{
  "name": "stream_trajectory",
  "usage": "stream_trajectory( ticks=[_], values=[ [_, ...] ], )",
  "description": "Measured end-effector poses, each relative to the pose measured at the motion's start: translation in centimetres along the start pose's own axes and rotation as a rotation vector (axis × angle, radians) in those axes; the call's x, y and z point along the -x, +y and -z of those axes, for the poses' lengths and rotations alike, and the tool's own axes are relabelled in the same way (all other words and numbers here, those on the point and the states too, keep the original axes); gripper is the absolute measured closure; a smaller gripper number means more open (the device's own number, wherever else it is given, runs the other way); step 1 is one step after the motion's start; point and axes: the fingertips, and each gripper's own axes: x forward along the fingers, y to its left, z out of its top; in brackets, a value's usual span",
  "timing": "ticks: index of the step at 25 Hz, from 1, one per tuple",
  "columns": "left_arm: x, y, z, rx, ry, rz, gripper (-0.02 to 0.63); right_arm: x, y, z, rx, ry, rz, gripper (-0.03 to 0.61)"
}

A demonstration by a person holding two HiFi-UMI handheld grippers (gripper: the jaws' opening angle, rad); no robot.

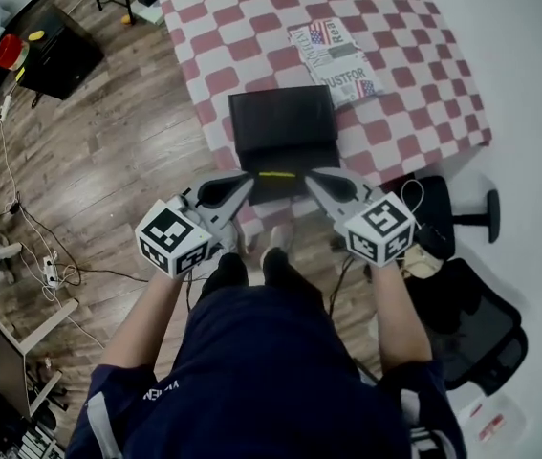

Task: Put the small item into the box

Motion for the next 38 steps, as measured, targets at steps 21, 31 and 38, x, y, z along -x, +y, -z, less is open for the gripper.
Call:
stream_trajectory(
  ticks=[21,31,38],
  values=[
    [2.5,-2.5,-1.3,-0.078,0.011,0.07,0.583,6.4,3.1,-1.2,-0.19,-0.263,0.092,0.562],
    [3.1,-3.0,-1.3,-0.082,0.003,0.077,0.583,6.5,4.4,-1.3,-0.16,-0.255,0.101,0.563],
    [3.2,-3.0,-0.8,-0.075,0.002,0.071,0.583,6.3,4.6,-1.2,-0.149,-0.241,0.099,0.563]
  ],
)
